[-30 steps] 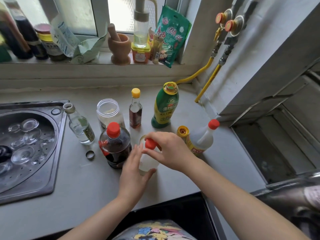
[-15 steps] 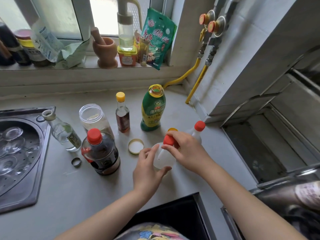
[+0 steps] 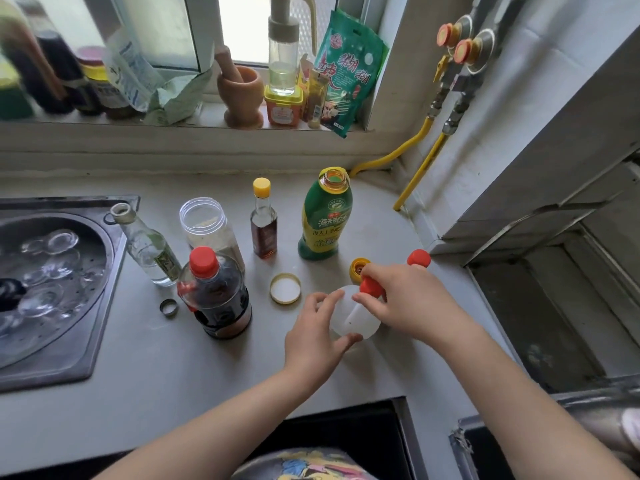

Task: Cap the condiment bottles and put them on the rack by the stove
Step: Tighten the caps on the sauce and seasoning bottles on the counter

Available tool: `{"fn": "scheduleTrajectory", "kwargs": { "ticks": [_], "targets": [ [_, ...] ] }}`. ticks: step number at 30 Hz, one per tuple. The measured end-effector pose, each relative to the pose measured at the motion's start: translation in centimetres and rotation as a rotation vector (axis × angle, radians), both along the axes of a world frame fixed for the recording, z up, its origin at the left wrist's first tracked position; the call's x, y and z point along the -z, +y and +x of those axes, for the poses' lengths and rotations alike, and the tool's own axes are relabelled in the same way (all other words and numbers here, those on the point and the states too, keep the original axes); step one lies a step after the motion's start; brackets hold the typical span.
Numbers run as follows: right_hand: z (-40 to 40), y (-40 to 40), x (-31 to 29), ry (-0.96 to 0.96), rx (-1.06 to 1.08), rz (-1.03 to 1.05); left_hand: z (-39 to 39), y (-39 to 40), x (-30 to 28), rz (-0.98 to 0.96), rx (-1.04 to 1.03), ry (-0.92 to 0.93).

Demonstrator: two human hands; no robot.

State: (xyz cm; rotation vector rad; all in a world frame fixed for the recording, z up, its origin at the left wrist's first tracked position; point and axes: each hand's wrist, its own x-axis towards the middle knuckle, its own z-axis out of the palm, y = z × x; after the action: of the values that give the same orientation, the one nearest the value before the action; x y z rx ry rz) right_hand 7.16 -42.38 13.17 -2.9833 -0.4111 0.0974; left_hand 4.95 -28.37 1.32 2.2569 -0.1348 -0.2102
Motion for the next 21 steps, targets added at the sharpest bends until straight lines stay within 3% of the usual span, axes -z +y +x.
{"fn": "scheduleTrajectory", "kwargs": {
  "ticks": [6,10,16,21],
  "targets": [
    [1.8,2.2,-1.1,0.025,-0.065,-0.222,-0.6,3.3,1.4,-0.084,-0.08,-0.085],
    [2.2,5.1,-0.6,-0.047,-0.211,-0.114,-1.6,6.2,1.3,-0.102,-0.272,-0.227],
    [2.9,10.1,0.3,0.025,-0.372,0.325,-3.0,9.9,-0.8,-0.059,-0.608,-0.366],
    [4.6,14.3,0.4,-0.044,-0.421,0.38,-1.5,13.5,-1.9,-0.01,-0.721,-0.375]
  ]
}}
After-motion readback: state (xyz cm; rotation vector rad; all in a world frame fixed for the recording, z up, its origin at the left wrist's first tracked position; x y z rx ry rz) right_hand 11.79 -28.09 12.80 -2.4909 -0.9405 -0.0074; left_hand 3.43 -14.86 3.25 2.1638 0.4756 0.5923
